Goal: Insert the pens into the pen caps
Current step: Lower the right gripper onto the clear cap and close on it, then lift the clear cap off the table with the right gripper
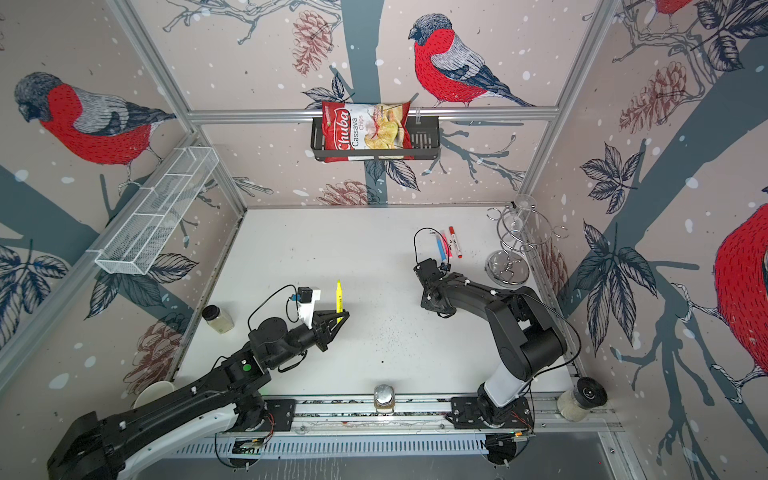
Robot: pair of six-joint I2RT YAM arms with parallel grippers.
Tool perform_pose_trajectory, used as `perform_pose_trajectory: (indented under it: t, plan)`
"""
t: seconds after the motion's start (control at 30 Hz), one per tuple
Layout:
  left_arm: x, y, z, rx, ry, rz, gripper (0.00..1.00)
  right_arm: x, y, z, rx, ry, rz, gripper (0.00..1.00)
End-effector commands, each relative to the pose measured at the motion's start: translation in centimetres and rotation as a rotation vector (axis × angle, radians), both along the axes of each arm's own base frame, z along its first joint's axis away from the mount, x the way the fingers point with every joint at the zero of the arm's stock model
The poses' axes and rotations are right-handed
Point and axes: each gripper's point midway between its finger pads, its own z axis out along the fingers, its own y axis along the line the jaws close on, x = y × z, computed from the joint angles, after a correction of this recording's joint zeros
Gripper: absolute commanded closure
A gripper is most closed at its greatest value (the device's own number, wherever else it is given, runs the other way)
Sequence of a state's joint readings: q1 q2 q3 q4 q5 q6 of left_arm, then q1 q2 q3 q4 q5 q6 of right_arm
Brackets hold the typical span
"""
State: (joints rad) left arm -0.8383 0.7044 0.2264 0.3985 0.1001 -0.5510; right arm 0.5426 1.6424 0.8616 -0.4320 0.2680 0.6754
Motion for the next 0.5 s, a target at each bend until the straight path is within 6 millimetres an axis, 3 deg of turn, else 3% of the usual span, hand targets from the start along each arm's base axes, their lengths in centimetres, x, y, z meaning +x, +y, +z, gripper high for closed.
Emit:
perform_pose_trajectory:
  t: [0.0, 0.3, 0.47]
  plan:
    - [0.2, 0.1, 0.3, -0.002, -0.016, 0.013, 1.0, -0.5, -0.4, -0.4, -0.032, 0.025, 0.012, 0.78]
    - [0.2, 0.1, 0.3, -0.002, -0.016, 0.012, 1.0, -0.4, -0.1, 0.2, -0.019, 0.01, 0.02, 0.89]
    - [0.1, -0.1, 0.4, -0.006, -0.018, 0.0, 1.0, 0.0, 1.2, 1.9, 0.016, -0.039, 0.056, 0.93]
